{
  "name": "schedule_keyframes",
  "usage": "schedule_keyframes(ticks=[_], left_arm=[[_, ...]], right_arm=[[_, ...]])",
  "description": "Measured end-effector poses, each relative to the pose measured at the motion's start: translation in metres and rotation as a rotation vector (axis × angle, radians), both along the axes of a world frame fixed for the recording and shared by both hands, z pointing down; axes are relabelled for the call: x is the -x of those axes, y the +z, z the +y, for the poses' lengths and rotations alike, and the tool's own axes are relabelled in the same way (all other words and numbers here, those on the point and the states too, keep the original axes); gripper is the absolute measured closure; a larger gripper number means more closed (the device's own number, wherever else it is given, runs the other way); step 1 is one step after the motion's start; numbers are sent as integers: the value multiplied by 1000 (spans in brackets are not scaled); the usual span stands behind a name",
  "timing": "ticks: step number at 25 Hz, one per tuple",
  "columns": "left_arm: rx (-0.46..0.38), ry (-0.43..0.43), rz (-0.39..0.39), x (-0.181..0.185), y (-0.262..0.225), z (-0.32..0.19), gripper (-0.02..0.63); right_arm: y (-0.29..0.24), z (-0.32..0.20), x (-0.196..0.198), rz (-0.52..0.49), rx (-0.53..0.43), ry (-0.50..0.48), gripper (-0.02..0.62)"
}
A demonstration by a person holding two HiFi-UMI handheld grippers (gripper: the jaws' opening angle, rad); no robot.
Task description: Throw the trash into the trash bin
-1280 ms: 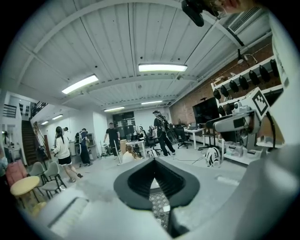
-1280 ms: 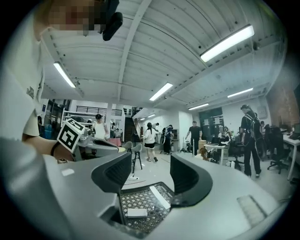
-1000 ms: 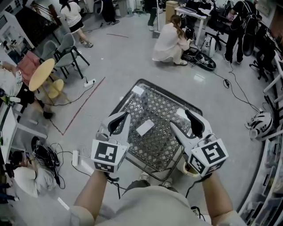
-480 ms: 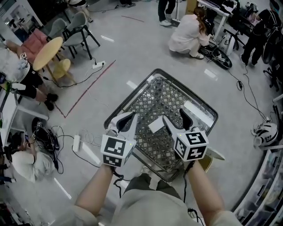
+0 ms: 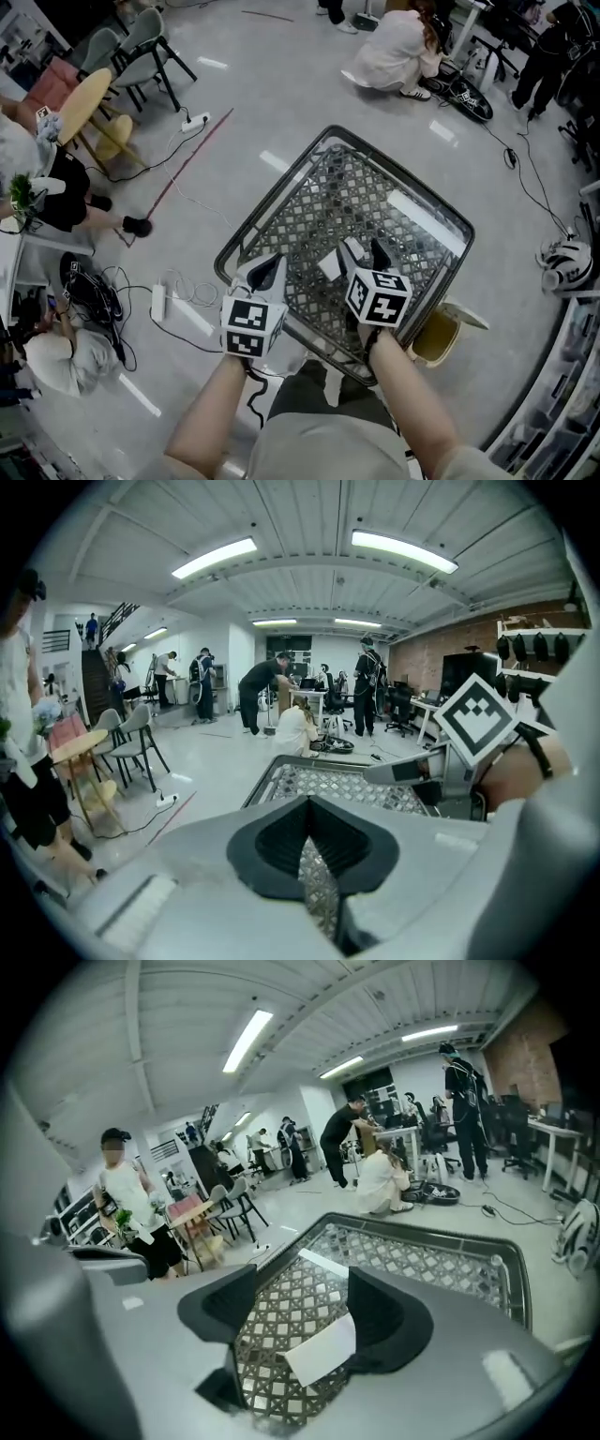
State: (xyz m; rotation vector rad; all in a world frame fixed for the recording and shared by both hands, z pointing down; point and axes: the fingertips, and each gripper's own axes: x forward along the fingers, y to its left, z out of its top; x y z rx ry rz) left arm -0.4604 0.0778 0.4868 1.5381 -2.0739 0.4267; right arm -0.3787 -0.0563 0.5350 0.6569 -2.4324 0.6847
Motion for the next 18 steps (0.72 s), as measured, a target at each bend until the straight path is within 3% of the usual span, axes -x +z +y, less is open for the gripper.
schedule_keyframes(ticks=[10,18], left_arm=[[77,0,42,14,70,-2,604],[124,-1,91,12,103,7,604]], right_arm=[[120,11,-16,174,191,158,255],[171,9,-7,172,382,346,187]])
